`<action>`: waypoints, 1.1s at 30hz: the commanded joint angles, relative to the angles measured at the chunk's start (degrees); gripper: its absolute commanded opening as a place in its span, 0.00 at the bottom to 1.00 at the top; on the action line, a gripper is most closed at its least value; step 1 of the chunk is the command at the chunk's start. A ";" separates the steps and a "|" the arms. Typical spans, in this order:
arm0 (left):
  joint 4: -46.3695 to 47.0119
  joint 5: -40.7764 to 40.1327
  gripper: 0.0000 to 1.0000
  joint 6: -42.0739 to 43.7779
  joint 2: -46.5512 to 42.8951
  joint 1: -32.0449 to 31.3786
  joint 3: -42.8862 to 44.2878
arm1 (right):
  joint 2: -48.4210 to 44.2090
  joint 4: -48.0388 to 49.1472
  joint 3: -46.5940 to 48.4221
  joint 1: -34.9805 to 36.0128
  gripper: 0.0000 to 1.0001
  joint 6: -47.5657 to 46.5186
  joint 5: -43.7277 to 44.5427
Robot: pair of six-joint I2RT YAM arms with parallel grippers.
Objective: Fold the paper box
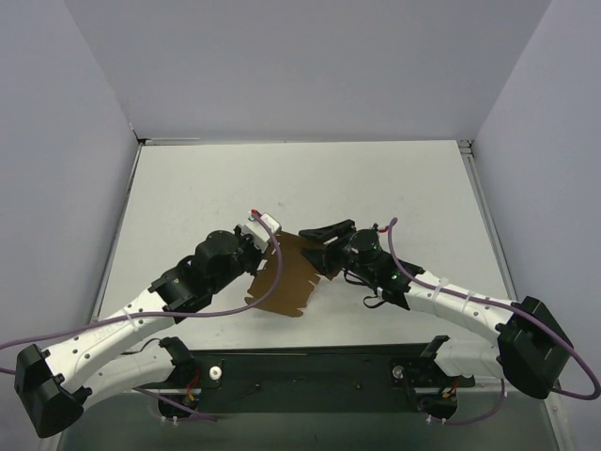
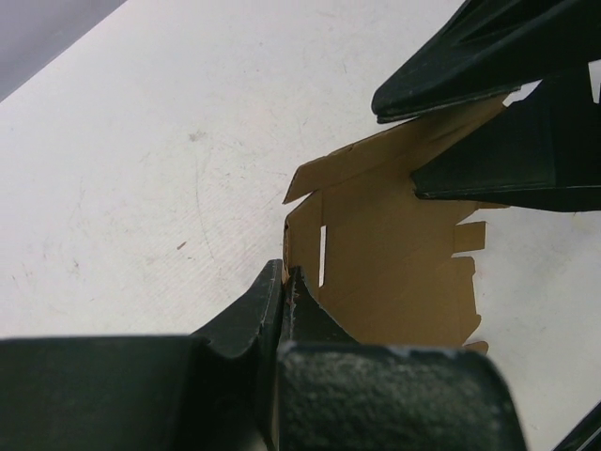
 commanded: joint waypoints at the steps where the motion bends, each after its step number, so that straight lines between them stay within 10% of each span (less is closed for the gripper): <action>1: 4.26 -1.12 0.00 1.29 -1.53 -1.03 -0.59 | 0.03 0.10 -1.06 -0.38 0.47 0.47 1.03; 14: 4.27 0.81 0.00 -1.69 2.77 -0.42 -0.25 | 0.90 -0.42 -0.88 -0.29 0.00 -4.18 4.63; 21: 1.28 1.42 0.02 -4.68 9.18 2.12 2.21 | 3.01 -0.25 -1.05 0.58 0.00 -6.30 10.17; 27: -3.20 0.28 0.68 -10.73 13.14 4.06 5.90 | 6.00 0.19 0.34 1.20 0.00 -6.82 15.71; 33: -4.27 0.36 0.74 -21.70 11.92 6.16 6.09 | 8.99 5.71 -0.44 2.52 0.00 -11.03 19.05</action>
